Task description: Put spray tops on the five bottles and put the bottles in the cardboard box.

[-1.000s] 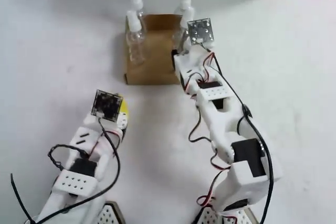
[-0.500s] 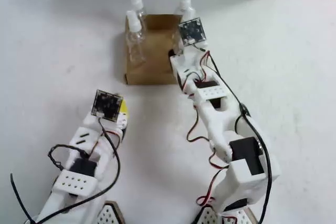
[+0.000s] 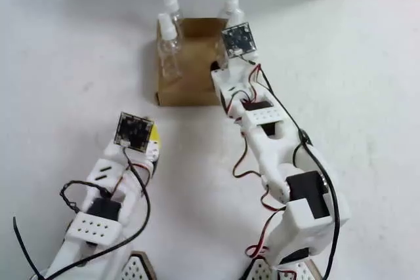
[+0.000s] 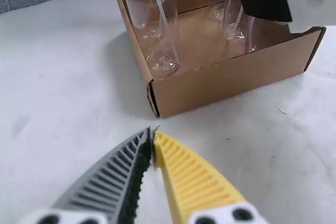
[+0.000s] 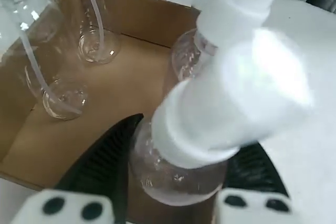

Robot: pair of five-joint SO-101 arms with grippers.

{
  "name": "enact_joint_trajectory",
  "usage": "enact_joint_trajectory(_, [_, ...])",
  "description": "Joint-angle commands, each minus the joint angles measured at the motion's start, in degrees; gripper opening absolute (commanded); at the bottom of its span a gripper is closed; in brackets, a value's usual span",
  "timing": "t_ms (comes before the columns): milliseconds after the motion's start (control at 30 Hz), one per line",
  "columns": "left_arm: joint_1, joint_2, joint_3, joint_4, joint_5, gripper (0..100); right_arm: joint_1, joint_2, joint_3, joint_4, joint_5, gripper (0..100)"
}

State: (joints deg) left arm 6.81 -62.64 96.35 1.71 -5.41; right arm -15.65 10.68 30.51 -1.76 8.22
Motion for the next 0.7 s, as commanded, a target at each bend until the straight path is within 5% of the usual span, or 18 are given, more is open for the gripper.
enact_joint_trajectory(0, [-0.48, -0.04, -0.53, -1.85, -0.44, 2, -0.04, -0.31, -1.49, -0.04, 0.62, 15.8])
enact_joint_trajectory(300, [-0.48, -0.04, -0.53, -1.76, -0.44, 2, -0.13, -0.31, -1.49, -0.22, 0.62, 26.4])
enact_joint_trajectory(667, [-0.48, -0.04, -0.53, -1.76, -0.44, 2, 0.31, -2.95, -2.73, 2.33, 0.53, 27.2])
